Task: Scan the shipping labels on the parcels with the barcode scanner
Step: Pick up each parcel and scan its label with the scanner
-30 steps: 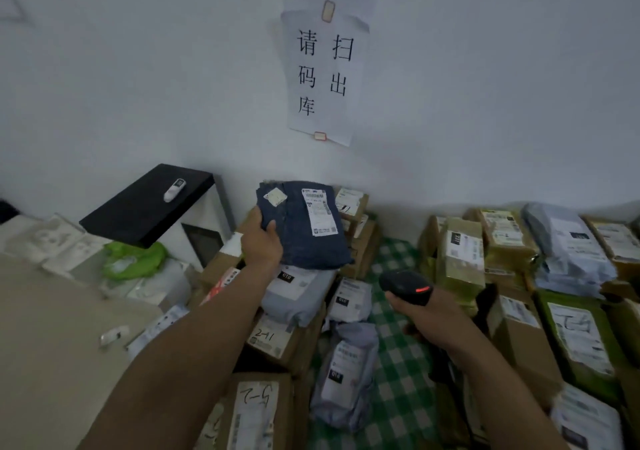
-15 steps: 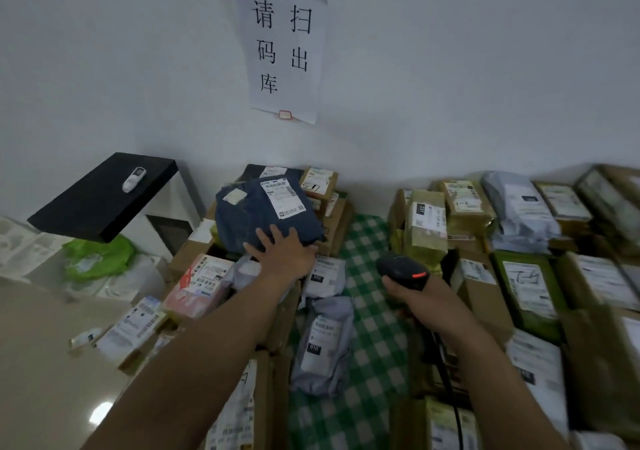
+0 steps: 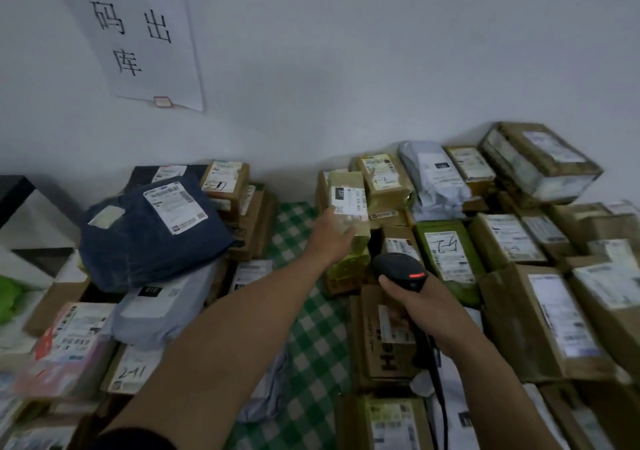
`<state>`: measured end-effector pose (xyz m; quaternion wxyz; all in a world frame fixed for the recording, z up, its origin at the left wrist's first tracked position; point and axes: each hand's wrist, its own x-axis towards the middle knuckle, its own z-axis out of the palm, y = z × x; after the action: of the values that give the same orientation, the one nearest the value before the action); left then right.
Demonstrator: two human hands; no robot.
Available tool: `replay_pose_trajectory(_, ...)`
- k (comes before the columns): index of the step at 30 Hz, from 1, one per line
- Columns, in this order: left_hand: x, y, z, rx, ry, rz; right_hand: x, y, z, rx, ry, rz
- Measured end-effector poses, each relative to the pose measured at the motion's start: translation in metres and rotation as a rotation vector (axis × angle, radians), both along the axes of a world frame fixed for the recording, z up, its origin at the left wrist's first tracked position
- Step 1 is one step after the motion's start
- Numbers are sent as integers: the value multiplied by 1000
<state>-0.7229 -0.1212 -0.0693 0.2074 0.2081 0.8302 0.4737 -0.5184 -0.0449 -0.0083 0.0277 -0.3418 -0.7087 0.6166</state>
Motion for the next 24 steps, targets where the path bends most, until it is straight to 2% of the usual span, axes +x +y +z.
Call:
replay_pose_trajectory(4, 0, 14, -22, 173, -343, 182, 5, 12, -6, 1, -36, -23)
replay_pose_trajectory(6, 1, 12, -34, 232, -447, 186, 5, 16, -8, 11, -45, -23)
replay_pose_trajectory(10, 6, 3, -42, 294, -446, 127, 2, 19, -11, 0, -38, -58)
replay_pose_trajectory(14, 29, -14, -19, 391, -395, 114, 7, 16, -4, -3, -16, -92)
replay_pose_trajectory(19, 76, -58, -5, 354, -284, 89, 28, 9, 4, 5, 86, -99)
replay_pose_trajectory(24, 111, -98, 4, 401, -346, 82, 45, -12, 14, 88, 161, -89)
